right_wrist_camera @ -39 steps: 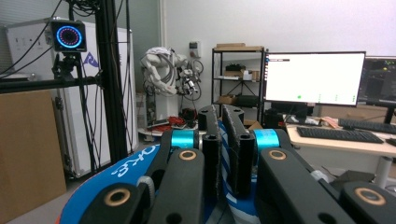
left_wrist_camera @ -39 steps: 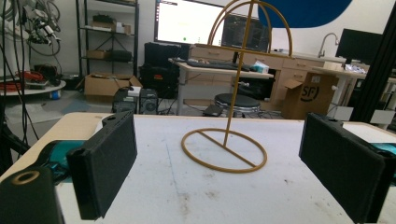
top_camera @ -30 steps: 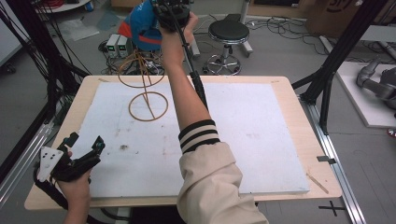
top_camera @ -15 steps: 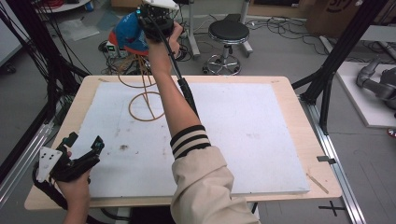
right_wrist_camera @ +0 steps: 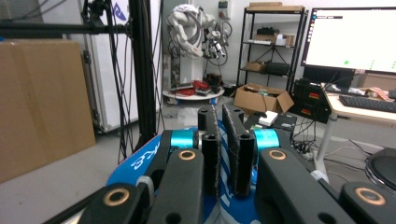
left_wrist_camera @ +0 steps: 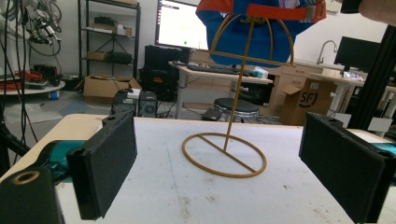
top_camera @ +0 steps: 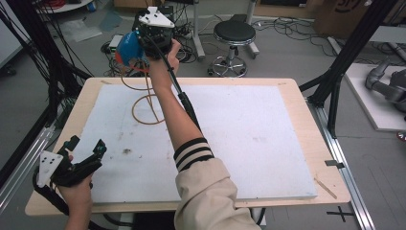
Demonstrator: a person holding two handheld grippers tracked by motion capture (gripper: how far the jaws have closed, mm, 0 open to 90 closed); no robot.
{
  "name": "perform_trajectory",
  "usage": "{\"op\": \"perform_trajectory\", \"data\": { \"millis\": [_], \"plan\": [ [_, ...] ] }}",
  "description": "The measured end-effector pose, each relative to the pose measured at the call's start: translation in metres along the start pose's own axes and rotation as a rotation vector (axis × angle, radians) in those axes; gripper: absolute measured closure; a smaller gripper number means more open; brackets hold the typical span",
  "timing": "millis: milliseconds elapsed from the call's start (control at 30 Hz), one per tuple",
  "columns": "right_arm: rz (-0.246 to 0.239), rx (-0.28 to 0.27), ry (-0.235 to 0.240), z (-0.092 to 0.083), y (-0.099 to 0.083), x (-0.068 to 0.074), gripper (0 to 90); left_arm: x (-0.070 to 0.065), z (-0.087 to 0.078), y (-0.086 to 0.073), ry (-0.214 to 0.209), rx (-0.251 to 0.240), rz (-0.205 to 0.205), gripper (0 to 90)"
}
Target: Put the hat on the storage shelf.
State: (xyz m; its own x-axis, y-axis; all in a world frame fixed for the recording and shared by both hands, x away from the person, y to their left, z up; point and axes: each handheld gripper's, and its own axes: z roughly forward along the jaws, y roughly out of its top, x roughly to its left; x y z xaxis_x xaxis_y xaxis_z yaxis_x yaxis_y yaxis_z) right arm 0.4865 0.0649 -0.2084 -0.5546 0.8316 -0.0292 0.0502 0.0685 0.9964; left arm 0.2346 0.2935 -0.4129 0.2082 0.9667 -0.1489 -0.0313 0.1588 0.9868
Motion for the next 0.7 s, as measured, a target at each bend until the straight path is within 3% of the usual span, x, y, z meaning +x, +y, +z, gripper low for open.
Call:
{"op": "perform_trajectory", "data": {
  "millis": [700],
  "plan": [
    [-0.031,0.118,-0.014,0.008,-0.024,-0.004,83.4,-0.002,0.001,0.000,-0.005,0.003,0.001,11.7]
  ]
}}
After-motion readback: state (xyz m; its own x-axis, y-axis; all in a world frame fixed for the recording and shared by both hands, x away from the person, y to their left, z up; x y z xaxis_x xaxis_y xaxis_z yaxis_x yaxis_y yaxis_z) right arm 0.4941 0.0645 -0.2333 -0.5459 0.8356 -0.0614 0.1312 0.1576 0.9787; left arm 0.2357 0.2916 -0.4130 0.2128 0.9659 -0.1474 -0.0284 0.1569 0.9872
